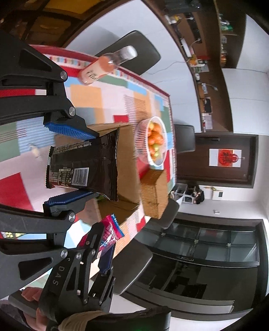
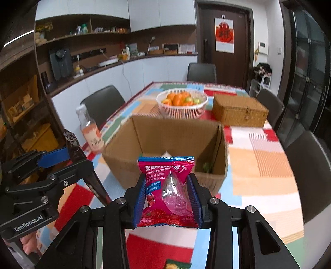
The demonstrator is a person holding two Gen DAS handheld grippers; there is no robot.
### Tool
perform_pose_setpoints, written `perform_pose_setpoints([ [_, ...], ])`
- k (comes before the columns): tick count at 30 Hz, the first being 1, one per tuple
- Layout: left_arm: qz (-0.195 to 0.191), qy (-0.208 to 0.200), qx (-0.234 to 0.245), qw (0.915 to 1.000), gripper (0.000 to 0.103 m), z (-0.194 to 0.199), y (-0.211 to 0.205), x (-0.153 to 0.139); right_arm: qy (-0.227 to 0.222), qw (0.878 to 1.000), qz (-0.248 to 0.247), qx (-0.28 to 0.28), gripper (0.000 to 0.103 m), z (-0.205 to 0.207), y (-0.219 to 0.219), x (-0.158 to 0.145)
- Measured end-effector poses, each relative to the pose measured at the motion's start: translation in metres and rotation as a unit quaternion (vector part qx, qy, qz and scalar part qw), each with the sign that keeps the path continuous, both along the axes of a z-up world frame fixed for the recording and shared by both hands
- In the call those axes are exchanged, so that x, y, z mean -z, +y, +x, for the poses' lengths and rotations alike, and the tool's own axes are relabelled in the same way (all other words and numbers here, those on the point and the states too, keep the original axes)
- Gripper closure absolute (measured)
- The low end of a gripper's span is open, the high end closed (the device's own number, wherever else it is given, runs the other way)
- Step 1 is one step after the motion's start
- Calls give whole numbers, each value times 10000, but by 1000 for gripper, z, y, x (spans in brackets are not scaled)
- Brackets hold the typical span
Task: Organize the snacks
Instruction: 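Carry both packets over the box and open both tools to drop them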
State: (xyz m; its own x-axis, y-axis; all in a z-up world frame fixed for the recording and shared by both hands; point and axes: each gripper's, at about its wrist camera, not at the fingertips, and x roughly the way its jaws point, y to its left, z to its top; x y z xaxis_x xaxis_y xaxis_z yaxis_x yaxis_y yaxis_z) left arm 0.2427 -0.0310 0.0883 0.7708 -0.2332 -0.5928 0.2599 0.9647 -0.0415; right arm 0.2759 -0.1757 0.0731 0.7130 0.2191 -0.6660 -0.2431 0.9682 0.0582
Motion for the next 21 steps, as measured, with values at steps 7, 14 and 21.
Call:
perform_pose_setpoints([
  [7, 78, -160, -43, 9998, 56, 29, -3, -19, -144, 9999, -91, 30, 63, 23, 2, -18],
  [14, 154, -66, -31, 9999, 56, 69, -8, -24, -6, 10000, 76, 64, 63, 57, -1, -24],
  [21, 330, 384, -92, 9987, 56, 109, -17, -3, 97, 9997, 63, 222, 63, 88, -4, -19],
])
